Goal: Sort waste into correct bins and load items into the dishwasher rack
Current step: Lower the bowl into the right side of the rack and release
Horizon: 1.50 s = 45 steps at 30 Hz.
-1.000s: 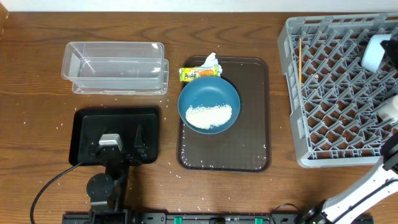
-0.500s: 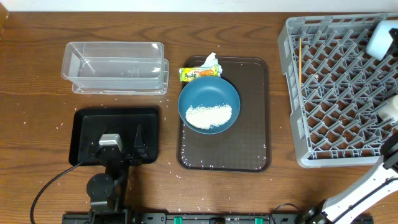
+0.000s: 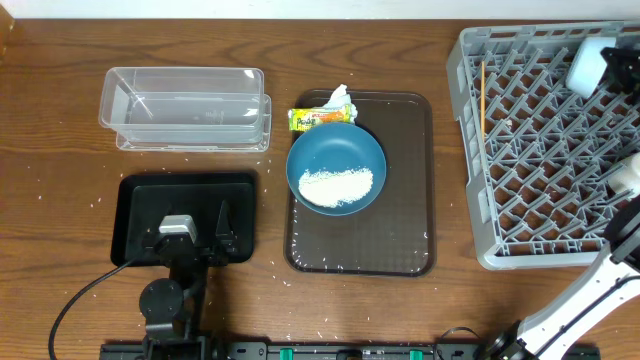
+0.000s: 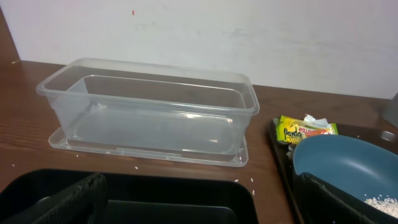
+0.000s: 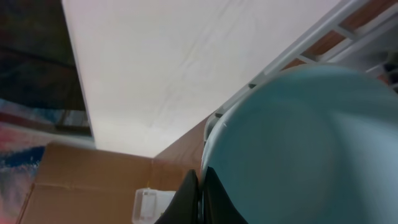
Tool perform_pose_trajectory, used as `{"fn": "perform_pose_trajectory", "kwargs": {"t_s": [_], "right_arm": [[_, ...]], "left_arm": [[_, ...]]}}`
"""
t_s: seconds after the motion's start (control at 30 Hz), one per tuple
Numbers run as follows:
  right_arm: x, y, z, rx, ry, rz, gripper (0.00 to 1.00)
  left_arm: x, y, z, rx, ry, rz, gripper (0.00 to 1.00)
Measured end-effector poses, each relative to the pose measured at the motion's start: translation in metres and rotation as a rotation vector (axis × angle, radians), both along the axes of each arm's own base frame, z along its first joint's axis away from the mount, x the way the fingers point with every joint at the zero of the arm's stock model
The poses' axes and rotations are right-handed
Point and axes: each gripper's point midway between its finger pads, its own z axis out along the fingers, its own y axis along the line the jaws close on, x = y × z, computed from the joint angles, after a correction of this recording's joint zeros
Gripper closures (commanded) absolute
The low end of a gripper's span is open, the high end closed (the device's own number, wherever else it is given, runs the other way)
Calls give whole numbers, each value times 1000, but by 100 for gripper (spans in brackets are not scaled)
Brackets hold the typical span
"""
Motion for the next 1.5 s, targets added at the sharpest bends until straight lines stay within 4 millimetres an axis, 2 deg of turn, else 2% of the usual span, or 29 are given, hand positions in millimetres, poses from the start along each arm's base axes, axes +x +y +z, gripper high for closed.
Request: {"fn": "perform_pose_trajectory", "kwargs": {"t_s": [0.27, 0.37, 0.53, 0.63, 0.73, 0.9, 1.0, 1.13, 1.2, 1.3, 1.33, 1.4, 1.5], "right_arm": [[-13, -23, -13, 29, 77, -71, 86], [-23, -28, -20, 54, 139, -93, 86], [-37, -39, -56, 2, 324, -194, 84], [-49, -48, -65, -61, 412, -254, 83], [-62, -61, -49, -137, 439, -320, 81], [-89, -78, 15, -280, 409, -440, 81], [-102, -75, 53, -353, 382, -493, 77], [-105, -71, 81, -426, 333, -522, 76], [-101, -70, 82, -458, 332, -529, 81], [-90, -64, 73, -511, 360, -534, 85], [-84, -62, 68, -541, 369, -537, 85], [-67, -58, 59, -610, 371, -544, 77], [-41, -49, 42, -682, 368, -534, 76]], "left_arm": [[0, 0, 0, 0, 0, 0, 2], [0, 0, 0, 0, 0, 0, 2], [0, 0, 0, 0, 0, 0, 2], [0, 0, 0, 0, 0, 0, 2], [0, 0, 0, 0, 0, 0, 2], [0, 0, 0, 0, 0, 0, 2], [0, 0, 0, 0, 0, 0, 2], [0, 0, 0, 0, 0, 0, 2], [0, 0, 0, 0, 0, 0, 2], [0, 0, 0, 0, 0, 0, 2], [0, 0, 0, 0, 0, 0, 2], [0, 0, 0, 0, 0, 0, 2], [0, 0, 0, 0, 0, 0, 2]]}}
